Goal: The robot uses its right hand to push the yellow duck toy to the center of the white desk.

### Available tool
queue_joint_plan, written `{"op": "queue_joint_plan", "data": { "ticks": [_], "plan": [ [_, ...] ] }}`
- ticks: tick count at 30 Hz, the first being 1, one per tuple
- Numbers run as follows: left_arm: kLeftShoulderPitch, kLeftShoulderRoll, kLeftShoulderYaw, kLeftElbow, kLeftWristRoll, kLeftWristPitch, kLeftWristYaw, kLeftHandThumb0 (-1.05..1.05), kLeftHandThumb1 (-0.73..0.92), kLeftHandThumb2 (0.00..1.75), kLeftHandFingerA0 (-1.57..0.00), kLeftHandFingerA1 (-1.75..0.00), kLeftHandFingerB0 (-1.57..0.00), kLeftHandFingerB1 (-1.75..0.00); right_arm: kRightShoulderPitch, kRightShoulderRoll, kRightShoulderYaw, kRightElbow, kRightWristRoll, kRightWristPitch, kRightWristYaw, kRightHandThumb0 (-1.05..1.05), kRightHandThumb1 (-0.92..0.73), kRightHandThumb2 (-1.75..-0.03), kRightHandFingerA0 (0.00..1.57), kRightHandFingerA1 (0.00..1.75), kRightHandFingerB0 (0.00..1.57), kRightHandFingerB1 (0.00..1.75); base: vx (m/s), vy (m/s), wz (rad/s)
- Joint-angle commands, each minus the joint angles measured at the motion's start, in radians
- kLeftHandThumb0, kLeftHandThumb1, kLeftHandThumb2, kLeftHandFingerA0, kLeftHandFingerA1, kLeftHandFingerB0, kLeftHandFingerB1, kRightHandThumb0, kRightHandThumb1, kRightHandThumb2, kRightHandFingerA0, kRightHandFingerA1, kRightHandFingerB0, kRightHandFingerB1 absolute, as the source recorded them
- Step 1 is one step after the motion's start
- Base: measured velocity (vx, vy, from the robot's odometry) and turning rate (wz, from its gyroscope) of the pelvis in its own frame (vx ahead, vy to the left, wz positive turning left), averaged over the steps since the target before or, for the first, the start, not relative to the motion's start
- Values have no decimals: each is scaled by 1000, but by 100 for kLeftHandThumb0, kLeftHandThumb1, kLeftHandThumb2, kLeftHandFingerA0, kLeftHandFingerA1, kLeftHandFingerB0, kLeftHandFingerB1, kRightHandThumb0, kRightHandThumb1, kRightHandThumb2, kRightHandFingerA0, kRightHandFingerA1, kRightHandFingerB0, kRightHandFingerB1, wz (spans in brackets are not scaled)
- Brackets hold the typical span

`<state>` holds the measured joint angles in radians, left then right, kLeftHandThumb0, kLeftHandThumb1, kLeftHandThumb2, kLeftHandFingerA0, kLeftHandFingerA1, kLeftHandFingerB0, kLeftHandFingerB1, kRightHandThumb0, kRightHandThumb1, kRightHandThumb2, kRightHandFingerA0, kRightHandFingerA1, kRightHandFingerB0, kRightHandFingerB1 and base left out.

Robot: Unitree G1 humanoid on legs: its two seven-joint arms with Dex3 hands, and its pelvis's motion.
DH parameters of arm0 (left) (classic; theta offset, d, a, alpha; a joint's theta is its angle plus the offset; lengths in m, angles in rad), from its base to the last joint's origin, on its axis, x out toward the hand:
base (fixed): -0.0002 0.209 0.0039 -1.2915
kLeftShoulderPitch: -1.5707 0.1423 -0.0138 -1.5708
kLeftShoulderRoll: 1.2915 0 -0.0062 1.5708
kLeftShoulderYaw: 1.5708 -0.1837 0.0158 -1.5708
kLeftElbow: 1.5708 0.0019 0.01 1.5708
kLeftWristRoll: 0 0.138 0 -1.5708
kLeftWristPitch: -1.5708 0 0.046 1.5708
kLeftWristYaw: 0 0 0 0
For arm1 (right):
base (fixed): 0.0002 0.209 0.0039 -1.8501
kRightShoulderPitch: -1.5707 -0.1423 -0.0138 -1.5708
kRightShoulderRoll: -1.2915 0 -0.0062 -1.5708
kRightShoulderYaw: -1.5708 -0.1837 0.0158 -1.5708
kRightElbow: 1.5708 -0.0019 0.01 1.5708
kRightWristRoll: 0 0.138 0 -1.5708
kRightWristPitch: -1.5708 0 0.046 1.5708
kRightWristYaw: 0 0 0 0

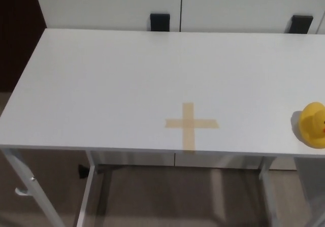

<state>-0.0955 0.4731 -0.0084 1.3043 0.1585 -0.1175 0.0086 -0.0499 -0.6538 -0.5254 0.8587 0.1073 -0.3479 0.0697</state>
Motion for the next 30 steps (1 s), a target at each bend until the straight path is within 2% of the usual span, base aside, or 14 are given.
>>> {"op": "queue_joint_plan", "data": {
  "ticks": [1,2,4,9,10,12,13,17,19,20,22,23,29,30],
  "plan": [
    [7,0,11,5,1,-31,9,28,-49,158,-151,-89,-156,-81,-159,-27,97,-52,-91,-77,-46,-90,-66,-110,1,50,6,45,0,0,0],
    [6,-2,11,5,1,-33,9,26,-50,155,-150,-85,-157,-82,-194,-22,127,-75,-88,-50,-4,-92,-77,-121,1,23,0,21,0,0,0],
    [3,-3,12,4,2,-34,8,22,-50,156,-145,-91,-157,-85,-239,-10,172,-115,-65,-10,71,-87,-76,-120,0,18,0,18,0,0,0],
    [8,-7,15,-2,1,-32,7,26,-53,167,-144,-94,-150,-84,-245,7,204,-154,-51,3,77,-83,-77,-122,0,19,2,20,0,0,0],
    [8,-7,15,-1,2,-29,9,28,-47,156,-147,-87,-157,-86,-274,52,254,-212,-54,78,88,-92,-92,-88,0,16,2,23,0,0,0],
    [8,-8,16,0,2,-28,9,28,-47,156,-147,-87,-157,-86,-285,71,277,-242,-54,116,91,-92,-92,-88,0,16,2,23,0,0,0],
    [13,-6,19,-4,-1,-32,5,26,-53,168,-148,-89,-152,-82,-300,110,297,-234,-45,113,99,-94,-90,-127,0,8,5,10,0,0,0],
    [14,-11,12,-3,8,-28,11,38,-53,171,-138,-91,-155,-78,-326,161,347,-204,-83,121,72,-94,-86,-128,2,12,8,17,0,0,0],
    [10,-14,14,-3,7,-18,12,33,-45,164,-142,-99,-153,-87,-347,189,373,-166,-101,122,64,-87,-79,-125,0,19,1,21,0,0,0],
    [9,-13,9,-6,11,-18,15,30,-49,166,-149,-92,-154,-83,-359,204,384,-144,-106,120,59,-97,-92,-84,0,24,6,25,0,0,0],
    [10,-12,5,-8,15,-19,17,30,-49,166,-149,-92,-154,-83,-362,207,387,-137,-108,118,57,-97,-92,-84,0,24,6,25,0,0,0],
    [10,-15,6,-7,14,-23,18,36,-46,165,-147,-94,-156,-83,-366,216,403,-129,-119,128,52,-86,-78,-124,0,19,1,22,0,0,0],
    [5,-14,15,0,2,-20,4,24,-51,163,-149,-91,-153,-83,-391,243,444,-89,-138,157,60,-84,-76,-124,0,20,8,23,0,0,0],
    [5,-16,15,2,2,-23,7,37,-47,166,-144,-94,-153,-82,-402,252,458,-76,-143,178,61,-87,-79,-123,0,19,13,22,0,0,0]
  ]
}}
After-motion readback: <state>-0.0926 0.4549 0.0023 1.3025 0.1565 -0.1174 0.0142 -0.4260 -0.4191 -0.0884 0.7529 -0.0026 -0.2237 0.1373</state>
